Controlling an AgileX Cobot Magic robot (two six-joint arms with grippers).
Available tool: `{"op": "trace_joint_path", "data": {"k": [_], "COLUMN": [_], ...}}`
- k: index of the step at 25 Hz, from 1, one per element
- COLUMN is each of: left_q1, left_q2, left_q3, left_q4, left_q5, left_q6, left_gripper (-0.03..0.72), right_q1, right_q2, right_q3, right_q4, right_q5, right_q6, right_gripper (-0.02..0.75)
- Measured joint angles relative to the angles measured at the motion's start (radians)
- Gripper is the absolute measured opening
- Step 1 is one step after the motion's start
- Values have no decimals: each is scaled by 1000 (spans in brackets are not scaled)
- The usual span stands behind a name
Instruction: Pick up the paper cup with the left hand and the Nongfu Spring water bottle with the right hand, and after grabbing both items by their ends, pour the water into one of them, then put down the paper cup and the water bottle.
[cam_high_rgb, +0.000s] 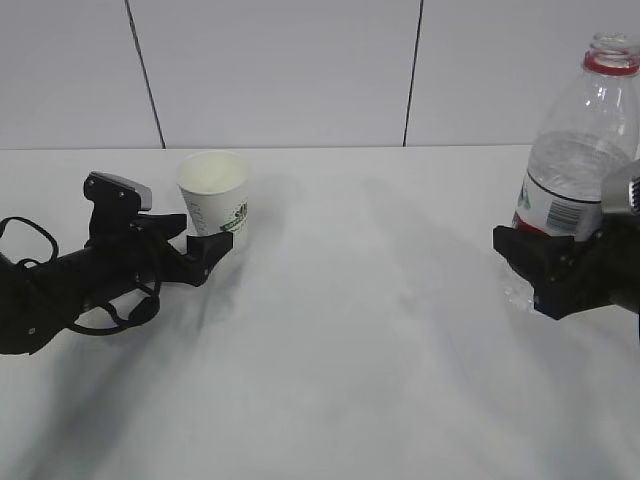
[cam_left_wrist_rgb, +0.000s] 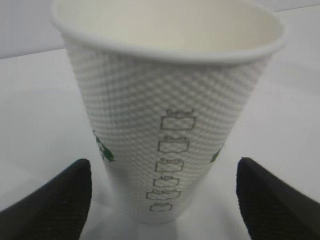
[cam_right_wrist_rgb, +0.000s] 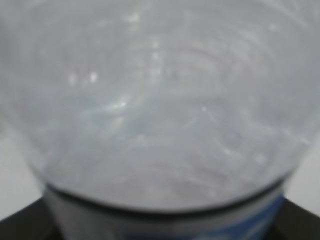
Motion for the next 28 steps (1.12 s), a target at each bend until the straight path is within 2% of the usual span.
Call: {"op": "trace_joint_path", "data": {"k": [10,25,28], "left_q1": [-2,-29,-29], "left_q2": [40,88,88], "left_q3": [-120,-212,-217], "left_q4": [12,21,21], "left_q5": [69,86,91], "left_q6": [-48,-98,-106], "left_gripper": [681,681,659], "right_q1": [0,0,0], "right_q2": [0,0,0], "right_q3": [2,2,2], "right_q4": [0,6,8], "right_q5": [2,2,2], "right_q6": [0,0,0], "right_gripper": [495,495,494]}}
